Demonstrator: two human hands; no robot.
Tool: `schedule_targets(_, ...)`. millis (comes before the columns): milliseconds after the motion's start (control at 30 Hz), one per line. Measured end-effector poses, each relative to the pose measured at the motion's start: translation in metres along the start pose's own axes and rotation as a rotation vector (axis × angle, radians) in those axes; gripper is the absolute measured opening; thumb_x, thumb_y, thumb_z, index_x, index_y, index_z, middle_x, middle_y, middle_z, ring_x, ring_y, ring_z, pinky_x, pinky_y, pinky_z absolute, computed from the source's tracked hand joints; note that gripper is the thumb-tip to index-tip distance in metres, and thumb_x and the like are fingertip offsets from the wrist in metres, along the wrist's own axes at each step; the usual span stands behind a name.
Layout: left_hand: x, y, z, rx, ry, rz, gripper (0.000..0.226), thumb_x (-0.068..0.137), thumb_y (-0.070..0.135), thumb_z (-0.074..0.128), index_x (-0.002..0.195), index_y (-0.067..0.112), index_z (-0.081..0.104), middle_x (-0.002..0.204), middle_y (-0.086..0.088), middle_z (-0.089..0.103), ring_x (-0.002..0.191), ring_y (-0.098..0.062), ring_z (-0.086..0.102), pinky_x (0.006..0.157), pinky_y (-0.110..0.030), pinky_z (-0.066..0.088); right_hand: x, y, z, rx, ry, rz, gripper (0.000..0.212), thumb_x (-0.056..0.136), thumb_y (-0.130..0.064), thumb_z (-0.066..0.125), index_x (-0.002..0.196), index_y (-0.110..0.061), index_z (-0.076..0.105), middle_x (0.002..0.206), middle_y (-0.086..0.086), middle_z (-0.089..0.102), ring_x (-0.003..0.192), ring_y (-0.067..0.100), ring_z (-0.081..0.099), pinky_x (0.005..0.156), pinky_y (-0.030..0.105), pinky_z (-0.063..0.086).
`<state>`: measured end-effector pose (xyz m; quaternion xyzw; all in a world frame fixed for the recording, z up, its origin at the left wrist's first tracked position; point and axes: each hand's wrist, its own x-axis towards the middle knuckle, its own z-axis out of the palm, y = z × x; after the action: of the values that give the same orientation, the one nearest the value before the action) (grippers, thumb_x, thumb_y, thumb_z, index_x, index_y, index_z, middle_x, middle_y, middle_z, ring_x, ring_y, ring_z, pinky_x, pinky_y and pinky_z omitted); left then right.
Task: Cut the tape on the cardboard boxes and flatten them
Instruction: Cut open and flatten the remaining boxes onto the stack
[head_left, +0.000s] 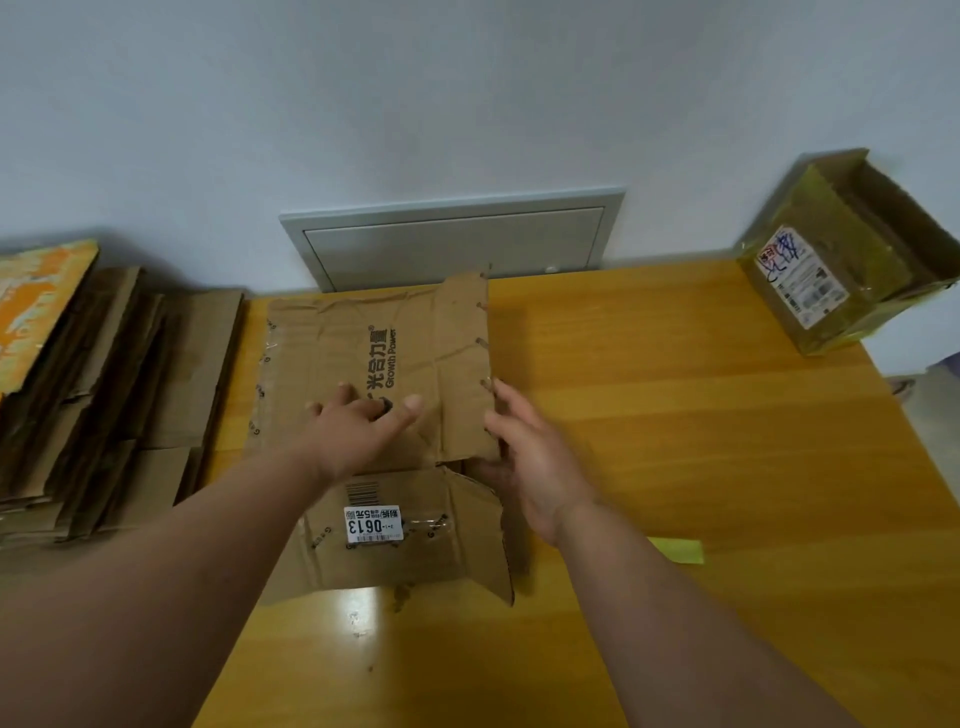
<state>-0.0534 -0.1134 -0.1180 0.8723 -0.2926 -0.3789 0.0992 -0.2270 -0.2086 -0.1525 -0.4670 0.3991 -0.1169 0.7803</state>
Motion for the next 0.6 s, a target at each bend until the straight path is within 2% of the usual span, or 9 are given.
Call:
schedule_targets(67,-0.002,0.012,-0.002,-0.278,-0.018,-0.049,0.092,0.081,0.08,0.037,0.149,0.019,0.04,0.162,-0.01,0.023,0.149,-0.035,0.013,0.119,-0.056,0.012,0.002,-0.012,0.015,-0.092,-0.097,-0.055,0.055,0.087,-0.032,0.056,0.14,-0.045,0.047,0.122,-0.022,0.062,0.114,0.007,0.059,0.092,0.032,0.049)
schedule_targets(133,-0.001,0.024,-0.003,-0.513,-0.078,-0.092,0.097,0.074,0.082,0.043,0.148,0.02,0.04,0.157,-0.01,0.034,0.146,-0.032,0.025,0.115,-0.051,0.02,0.003,-0.019,0.021,-0.214,-0.191,-0.06,0.056,0.09,-0.027,0.056,0.143,-0.042,0.045,0.116,-0.029,0.056,0.111,-0.004,0.052,0.1,0.03,0.044)
schedule_targets(233,0.003,0.033,0.002,-0.56,-0.151,-0.122,0.092,0.07,0.073,0.06,0.145,0.022,0.043,0.154,-0.01,0.038,0.144,-0.031,0.029,0.115,-0.053,0.021,0.009,-0.023,0.013,-0.388,-0.268,0.006,0.051,0.096,-0.016,0.055,0.144,-0.029,0.047,0.136,-0.009,0.055,0.123,0.005,0.047,0.107,0.029,0.036)
schedule_targets(300,0.009,0.031,0.009,-0.558,-0.143,-0.11,0.082,0.078,0.062,0.067,0.145,0.022,0.043,0.153,-0.009,0.04,0.141,-0.031,0.033,0.113,-0.052,0.027,0.014,-0.021,0.007,-0.444,-0.268,0.043,0.046,0.097,-0.013,0.053,0.14,-0.026,0.053,0.142,-0.005,0.053,0.129,0.009,0.046,0.108,0.028,0.035)
schedule_targets(367,0.015,0.026,0.015,-0.517,-0.147,-0.087,0.072,0.089,0.054,0.061,0.149,0.02,0.039,0.155,-0.01,0.038,0.141,-0.03,0.033,0.108,-0.045,0.031,0.022,-0.017,0.002,-0.478,-0.136,0.011,0.04,0.096,-0.011,0.053,0.132,-0.026,0.06,0.129,-0.005,0.061,0.121,0.009,0.053,0.091,0.017,0.041)
schedule_targets(433,0.02,0.021,0.02,-0.437,-0.146,-0.078,0.072,0.092,0.055,0.057,0.151,0.019,0.036,0.156,-0.01,0.037,0.142,-0.03,0.033,0.111,-0.043,0.031,0.035,-0.015,-0.005,-0.599,0.139,-0.097,0.032,0.094,-0.012,0.056,0.122,-0.026,0.065,0.115,-0.006,0.06,0.111,0.011,0.058,0.075,0.014,0.041)
schedule_targets(467,0.022,0.019,0.022,-0.4,-0.152,-0.068,0.074,0.091,0.058,0.056,0.151,0.019,0.037,0.156,-0.009,0.037,0.142,-0.029,0.034,0.115,-0.044,0.03,0.041,-0.014,-0.009,-0.665,0.241,-0.148,0.03,0.094,-0.013,0.057,0.12,-0.026,0.065,0.113,-0.007,0.056,0.109,0.013,0.058,0.076,0.016,0.042)
schedule_targets(533,0.023,0.017,0.028,-0.295,-0.179,-0.019,0.079,0.086,0.065,0.054,0.15,0.022,0.039,0.157,-0.005,0.035,0.144,-0.027,0.032,0.119,-0.044,0.025,0.053,-0.013,-0.013,-0.766,0.301,-0.236,0.031,0.095,-0.018,0.056,0.125,-0.024,0.063,0.115,-0.008,0.049,0.114,0.016,0.054,0.09,0.025,0.045)
schedule_targets(600,0.025,0.017,0.036,-0.091,-0.2,0.033,0.077,0.088,0.067,0.047,0.152,0.026,0.036,0.163,0.0,0.02,0.149,-0.026,0.021,0.12,-0.041,0.017,0.061,-0.014,-0.014,-0.789,0.358,-0.333,0.035,0.097,-0.02,0.054,0.132,-0.02,0.059,0.124,-0.002,0.05,0.121,0.02,0.05,0.103,0.032,0.041)
